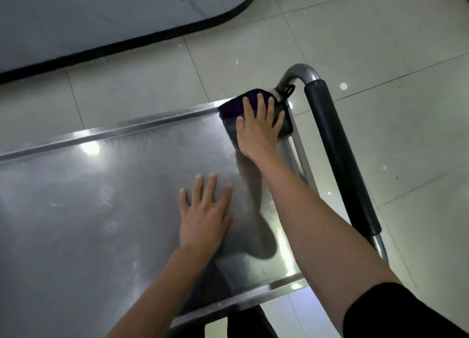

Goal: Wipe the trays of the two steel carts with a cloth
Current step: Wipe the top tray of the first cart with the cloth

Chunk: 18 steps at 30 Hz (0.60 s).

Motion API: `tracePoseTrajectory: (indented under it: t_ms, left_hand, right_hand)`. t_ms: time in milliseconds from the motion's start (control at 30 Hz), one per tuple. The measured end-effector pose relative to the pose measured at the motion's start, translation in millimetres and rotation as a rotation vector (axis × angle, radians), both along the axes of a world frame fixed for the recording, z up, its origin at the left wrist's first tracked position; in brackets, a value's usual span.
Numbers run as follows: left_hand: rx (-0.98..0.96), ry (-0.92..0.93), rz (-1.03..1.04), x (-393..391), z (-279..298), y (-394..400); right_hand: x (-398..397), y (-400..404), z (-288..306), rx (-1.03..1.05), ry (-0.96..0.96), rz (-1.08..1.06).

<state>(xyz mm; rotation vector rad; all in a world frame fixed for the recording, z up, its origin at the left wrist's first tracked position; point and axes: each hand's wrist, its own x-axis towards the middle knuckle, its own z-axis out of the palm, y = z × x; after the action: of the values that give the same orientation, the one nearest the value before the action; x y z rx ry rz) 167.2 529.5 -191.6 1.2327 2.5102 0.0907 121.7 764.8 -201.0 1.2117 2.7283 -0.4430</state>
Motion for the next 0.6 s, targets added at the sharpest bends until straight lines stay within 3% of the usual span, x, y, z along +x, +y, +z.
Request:
tracePoseTrajectory:
  t_ms: [300,600]
  left_hand:
    - [-0.028,-0.087,-0.006,-8,-9,-5]
    - [-0.1,-0.12,-0.023,-11,0,0]
  right_hand:
    - [2,9,5,-0.019,0.007,0.098]
    - [123,-52,6,-0.033,-0.009,0.14]
